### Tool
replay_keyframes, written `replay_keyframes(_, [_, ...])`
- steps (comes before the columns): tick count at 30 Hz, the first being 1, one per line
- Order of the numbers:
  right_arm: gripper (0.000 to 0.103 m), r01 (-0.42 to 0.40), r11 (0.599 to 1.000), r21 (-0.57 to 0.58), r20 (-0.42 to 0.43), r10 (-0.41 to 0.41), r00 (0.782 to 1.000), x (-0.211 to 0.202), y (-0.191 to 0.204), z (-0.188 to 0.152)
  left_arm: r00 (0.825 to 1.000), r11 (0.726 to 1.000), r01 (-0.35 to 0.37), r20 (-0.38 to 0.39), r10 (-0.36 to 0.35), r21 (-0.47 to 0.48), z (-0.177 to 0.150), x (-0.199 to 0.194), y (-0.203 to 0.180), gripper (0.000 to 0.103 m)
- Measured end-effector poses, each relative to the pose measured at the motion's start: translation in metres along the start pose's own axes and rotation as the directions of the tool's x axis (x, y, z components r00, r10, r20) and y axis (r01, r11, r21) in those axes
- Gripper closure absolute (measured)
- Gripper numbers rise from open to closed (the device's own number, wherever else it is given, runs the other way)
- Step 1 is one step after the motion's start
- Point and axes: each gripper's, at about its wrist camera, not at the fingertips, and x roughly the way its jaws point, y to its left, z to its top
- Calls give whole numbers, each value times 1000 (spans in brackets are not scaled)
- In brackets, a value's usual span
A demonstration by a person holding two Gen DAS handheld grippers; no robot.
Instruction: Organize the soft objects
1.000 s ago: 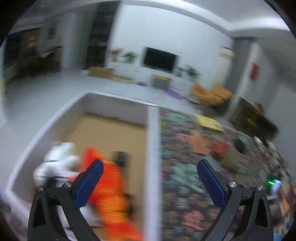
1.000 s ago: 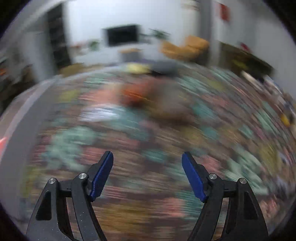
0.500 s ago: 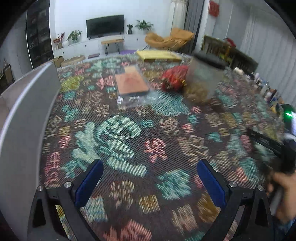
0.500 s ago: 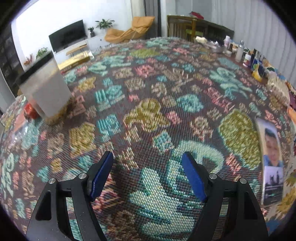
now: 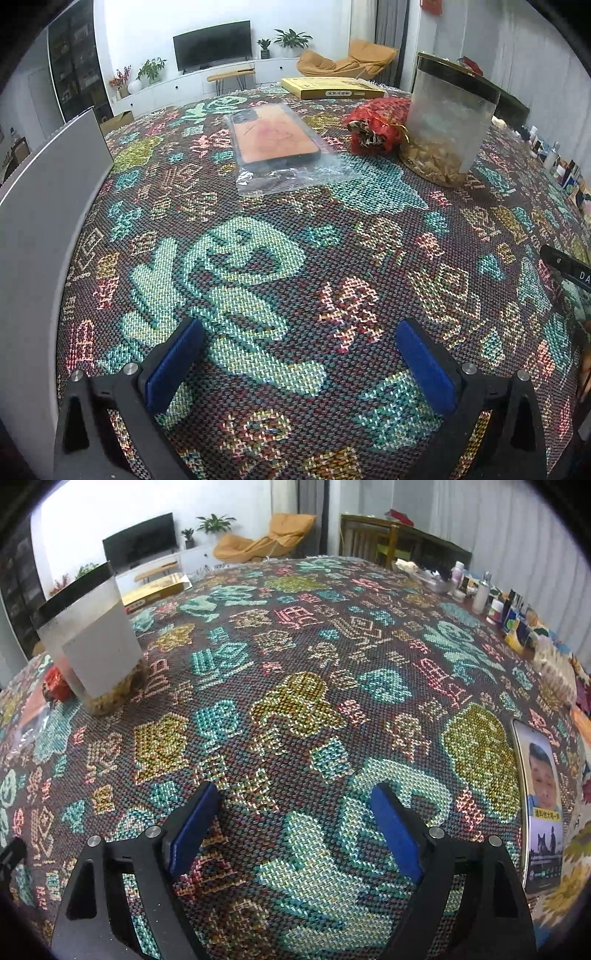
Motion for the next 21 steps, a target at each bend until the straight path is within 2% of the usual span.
replay_keyframes(21, [15, 15, 1000, -5, 1, -15, 1000, 0, 0, 1, 1000, 1000, 0, 0, 0, -2, 0, 2, 0, 0])
